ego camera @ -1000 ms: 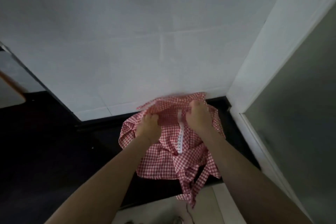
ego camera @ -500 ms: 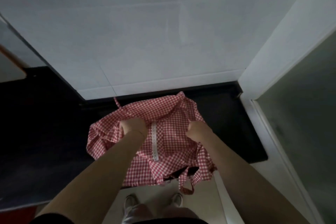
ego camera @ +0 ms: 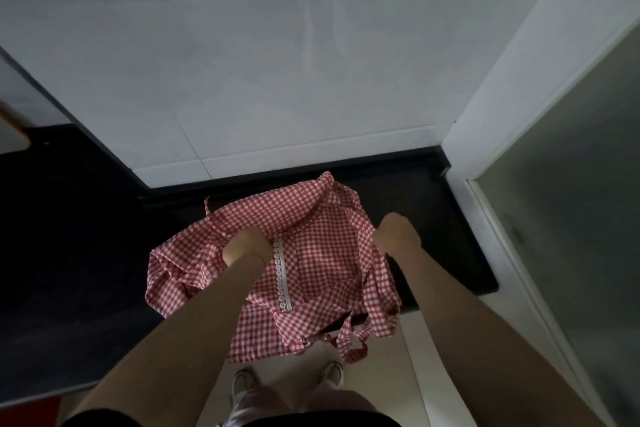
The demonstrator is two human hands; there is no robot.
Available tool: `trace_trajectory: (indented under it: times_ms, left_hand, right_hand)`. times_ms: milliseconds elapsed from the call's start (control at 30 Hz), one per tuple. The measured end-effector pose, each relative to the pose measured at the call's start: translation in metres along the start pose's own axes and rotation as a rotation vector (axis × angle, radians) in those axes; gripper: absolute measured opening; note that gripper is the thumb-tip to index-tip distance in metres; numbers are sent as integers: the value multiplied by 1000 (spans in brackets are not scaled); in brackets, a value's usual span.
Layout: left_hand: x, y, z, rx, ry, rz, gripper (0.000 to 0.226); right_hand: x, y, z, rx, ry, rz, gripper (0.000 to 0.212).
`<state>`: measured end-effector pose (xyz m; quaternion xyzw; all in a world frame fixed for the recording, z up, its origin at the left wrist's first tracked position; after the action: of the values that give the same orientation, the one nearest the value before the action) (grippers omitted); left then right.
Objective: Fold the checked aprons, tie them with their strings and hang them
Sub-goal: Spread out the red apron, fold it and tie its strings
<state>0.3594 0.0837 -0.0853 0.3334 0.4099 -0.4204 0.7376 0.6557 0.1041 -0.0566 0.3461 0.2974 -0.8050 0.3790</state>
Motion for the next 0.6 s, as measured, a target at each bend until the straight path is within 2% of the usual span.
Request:
trace_trajectory:
  times_ms: [100, 200, 267, 300, 367, 433, 500, 567, 600]
  left_hand:
    - [-44, 15, -7, -40, 32, 210, 33]
    - [-105, 33, -6, -36, 263, 474, 28]
    - [-144, 49, 5, 126, 464, 634, 30]
    - [-154, 60, 9, 263, 503, 661, 43]
    - [-151, 79, 13, 471, 449, 548, 79]
    - [-126, 83, 14, 501, 335, 385, 90]
    - [-91, 76, 17, 467, 298, 231, 75]
    - [-53, 62, 20, 410, 241, 76, 51]
    - [-30, 49, 19, 341, 172, -16, 48]
  right_hand:
    - [-43, 0, -3, 21, 69, -176, 22]
    - [-92, -10, -1, -8, 251, -417, 21]
    - [-128, -24, 11, -97, 500, -534, 33]
    - [-138, -33, 17, -185, 614, -510, 45]
    - [-140, -55, 29, -398, 759, -320, 64]
    - [-113, -69, 25, -488, 642, -133, 66]
    - [-69, -68, 12, -455, 392, -56, 57]
    - [-30, -63, 9, -438, 241, 16, 46]
    - [-10, -62, 8, -449, 180, 59, 41]
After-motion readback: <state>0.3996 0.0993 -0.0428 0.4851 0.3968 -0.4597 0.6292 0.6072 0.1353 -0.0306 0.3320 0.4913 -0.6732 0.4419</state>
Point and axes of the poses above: each hand's wrist, its own z-axis away from the middle knuckle, its own x-axis out of the palm, y = z × x, the point moved 7 cm from there along -z, towards the middle knuckle, and after that the axes turned 3 degrees about x, right-handed, at the moved point
